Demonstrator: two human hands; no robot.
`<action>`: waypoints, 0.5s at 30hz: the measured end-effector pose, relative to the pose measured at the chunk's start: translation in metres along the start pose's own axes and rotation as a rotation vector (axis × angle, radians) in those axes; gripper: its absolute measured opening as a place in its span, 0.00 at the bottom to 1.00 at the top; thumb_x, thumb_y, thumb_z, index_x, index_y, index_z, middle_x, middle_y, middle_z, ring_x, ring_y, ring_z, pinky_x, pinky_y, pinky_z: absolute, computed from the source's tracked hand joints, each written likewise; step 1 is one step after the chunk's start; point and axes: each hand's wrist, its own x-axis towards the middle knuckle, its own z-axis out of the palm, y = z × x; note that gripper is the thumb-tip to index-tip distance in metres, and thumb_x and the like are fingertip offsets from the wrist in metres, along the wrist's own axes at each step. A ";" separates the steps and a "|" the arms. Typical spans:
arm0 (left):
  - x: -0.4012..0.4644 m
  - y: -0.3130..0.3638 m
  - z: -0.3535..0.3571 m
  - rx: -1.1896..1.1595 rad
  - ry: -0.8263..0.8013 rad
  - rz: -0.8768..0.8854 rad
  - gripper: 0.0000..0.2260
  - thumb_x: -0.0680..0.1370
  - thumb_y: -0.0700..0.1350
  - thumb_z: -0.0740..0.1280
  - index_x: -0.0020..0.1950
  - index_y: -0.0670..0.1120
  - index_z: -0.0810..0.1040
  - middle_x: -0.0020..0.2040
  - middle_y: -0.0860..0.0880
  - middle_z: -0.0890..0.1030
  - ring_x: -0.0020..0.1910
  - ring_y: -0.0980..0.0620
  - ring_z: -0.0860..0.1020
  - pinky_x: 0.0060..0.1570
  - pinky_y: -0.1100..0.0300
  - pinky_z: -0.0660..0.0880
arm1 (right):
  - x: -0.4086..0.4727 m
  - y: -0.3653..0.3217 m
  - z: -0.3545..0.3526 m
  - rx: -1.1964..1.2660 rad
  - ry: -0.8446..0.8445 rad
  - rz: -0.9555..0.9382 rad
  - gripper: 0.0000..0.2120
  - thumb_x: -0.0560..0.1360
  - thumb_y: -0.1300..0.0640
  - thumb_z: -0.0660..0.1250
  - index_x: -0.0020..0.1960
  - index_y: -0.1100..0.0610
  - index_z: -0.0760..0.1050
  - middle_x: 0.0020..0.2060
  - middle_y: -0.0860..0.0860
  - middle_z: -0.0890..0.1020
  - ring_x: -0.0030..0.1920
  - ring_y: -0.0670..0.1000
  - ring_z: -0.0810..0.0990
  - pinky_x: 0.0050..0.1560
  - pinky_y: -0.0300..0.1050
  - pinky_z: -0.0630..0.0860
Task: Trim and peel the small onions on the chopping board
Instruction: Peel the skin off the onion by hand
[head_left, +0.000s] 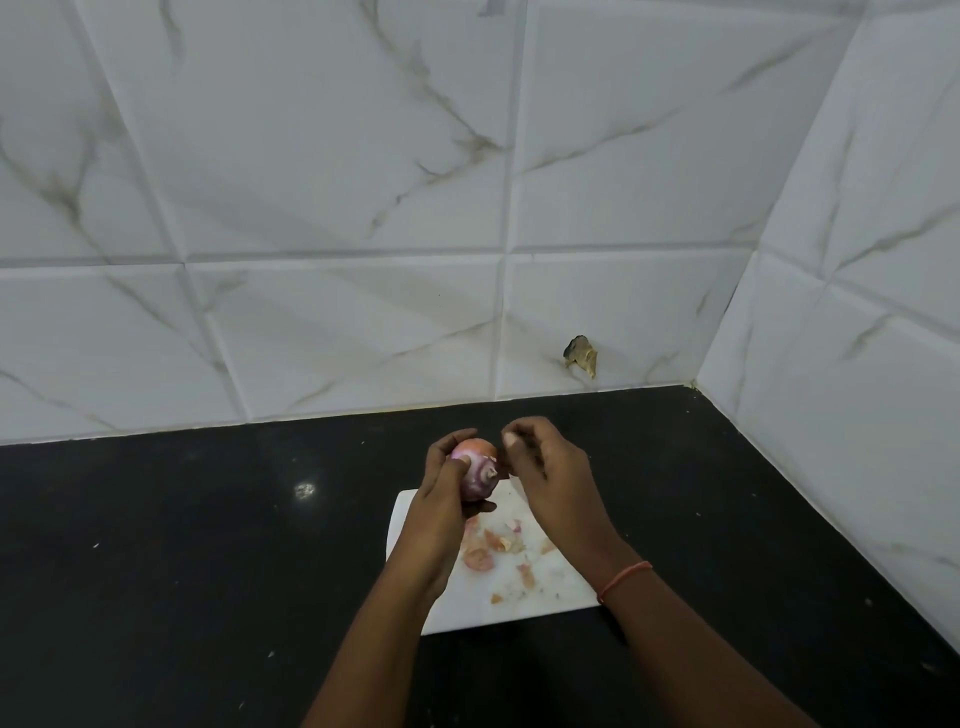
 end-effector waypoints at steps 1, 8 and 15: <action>0.000 0.000 0.000 -0.011 0.002 -0.002 0.12 0.86 0.46 0.55 0.66 0.57 0.73 0.62 0.47 0.77 0.57 0.46 0.81 0.54 0.53 0.81 | -0.001 -0.001 0.000 0.013 -0.018 -0.012 0.06 0.78 0.58 0.67 0.55 0.55 0.77 0.48 0.47 0.82 0.49 0.41 0.81 0.48 0.32 0.78; 0.003 0.001 0.002 -0.117 0.012 -0.029 0.12 0.85 0.45 0.57 0.66 0.54 0.73 0.63 0.46 0.77 0.58 0.44 0.81 0.58 0.51 0.80 | -0.002 0.001 0.005 -0.156 0.029 -0.154 0.05 0.75 0.62 0.71 0.50 0.57 0.79 0.45 0.48 0.81 0.44 0.39 0.78 0.46 0.26 0.74; 0.001 -0.003 0.000 -0.157 -0.030 -0.036 0.10 0.85 0.46 0.59 0.64 0.56 0.74 0.63 0.46 0.77 0.55 0.47 0.83 0.54 0.54 0.81 | 0.000 -0.001 0.007 -0.188 -0.012 -0.107 0.02 0.78 0.60 0.66 0.50 0.56 0.75 0.47 0.49 0.77 0.47 0.44 0.78 0.46 0.29 0.75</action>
